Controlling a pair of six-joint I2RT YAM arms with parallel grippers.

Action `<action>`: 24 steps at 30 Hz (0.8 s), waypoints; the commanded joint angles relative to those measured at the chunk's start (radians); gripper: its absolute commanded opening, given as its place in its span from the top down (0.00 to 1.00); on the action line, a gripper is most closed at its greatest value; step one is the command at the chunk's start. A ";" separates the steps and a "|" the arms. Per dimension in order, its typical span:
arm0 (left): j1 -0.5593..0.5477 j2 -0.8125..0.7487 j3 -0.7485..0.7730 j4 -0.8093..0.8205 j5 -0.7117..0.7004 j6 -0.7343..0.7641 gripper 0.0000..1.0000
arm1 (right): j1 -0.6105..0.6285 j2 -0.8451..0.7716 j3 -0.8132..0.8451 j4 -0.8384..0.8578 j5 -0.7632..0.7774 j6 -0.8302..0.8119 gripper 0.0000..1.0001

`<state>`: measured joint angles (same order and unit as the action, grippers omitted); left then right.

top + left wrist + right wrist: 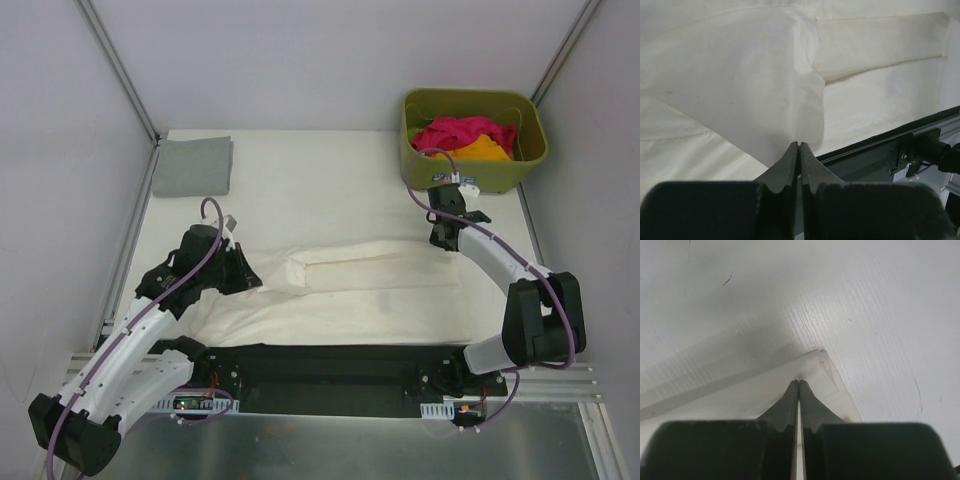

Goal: Fold and stack the t-shirts
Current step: Fold the other side of the tshirt into a rectangle

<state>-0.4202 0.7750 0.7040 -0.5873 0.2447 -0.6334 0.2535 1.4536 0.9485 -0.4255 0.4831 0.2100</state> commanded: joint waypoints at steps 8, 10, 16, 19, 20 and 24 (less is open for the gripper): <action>-0.012 -0.059 0.100 -0.247 -0.015 0.040 1.00 | 0.004 -0.082 -0.025 -0.050 0.026 -0.057 0.98; -0.012 -0.054 0.086 -0.247 0.016 0.046 1.00 | 0.004 -0.085 -0.036 -0.048 0.015 -0.057 0.97; -0.012 -0.052 0.045 -0.293 0.021 0.034 1.00 | 0.004 -0.093 -0.060 -0.071 0.022 -0.064 0.96; -0.012 -0.051 0.034 -0.330 0.001 0.018 1.00 | 0.006 -0.099 -0.074 -0.088 0.028 -0.064 0.94; -0.012 -0.048 0.029 -0.341 0.002 0.015 1.00 | 0.006 -0.104 -0.080 -0.096 0.029 -0.063 0.92; -0.012 -0.034 0.005 -0.407 0.011 -0.008 0.91 | 0.004 -0.130 -0.099 -0.156 0.023 -0.046 0.76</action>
<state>-0.4202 0.7288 0.7330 -0.8890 0.2356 -0.6147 0.2543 1.3846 0.8684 -0.5049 0.4870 0.1627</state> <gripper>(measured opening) 0.018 0.180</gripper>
